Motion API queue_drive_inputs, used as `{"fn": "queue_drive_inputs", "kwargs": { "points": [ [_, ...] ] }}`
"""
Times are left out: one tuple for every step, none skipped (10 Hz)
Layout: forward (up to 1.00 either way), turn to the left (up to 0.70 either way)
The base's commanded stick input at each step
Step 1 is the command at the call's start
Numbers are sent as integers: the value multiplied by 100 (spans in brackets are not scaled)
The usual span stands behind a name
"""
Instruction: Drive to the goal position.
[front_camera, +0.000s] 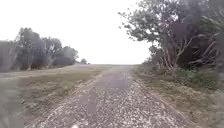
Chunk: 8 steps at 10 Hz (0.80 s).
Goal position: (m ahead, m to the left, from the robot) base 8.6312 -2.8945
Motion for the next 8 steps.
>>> {"fn": "queue_drive_inputs", "kwargs": {
  "points": [
    [45, 0],
    [45, 0],
    [45, 0],
    [45, 0],
    [45, 0],
    [45, 0],
    [45, 0],
    [45, 0]
  ]
}}
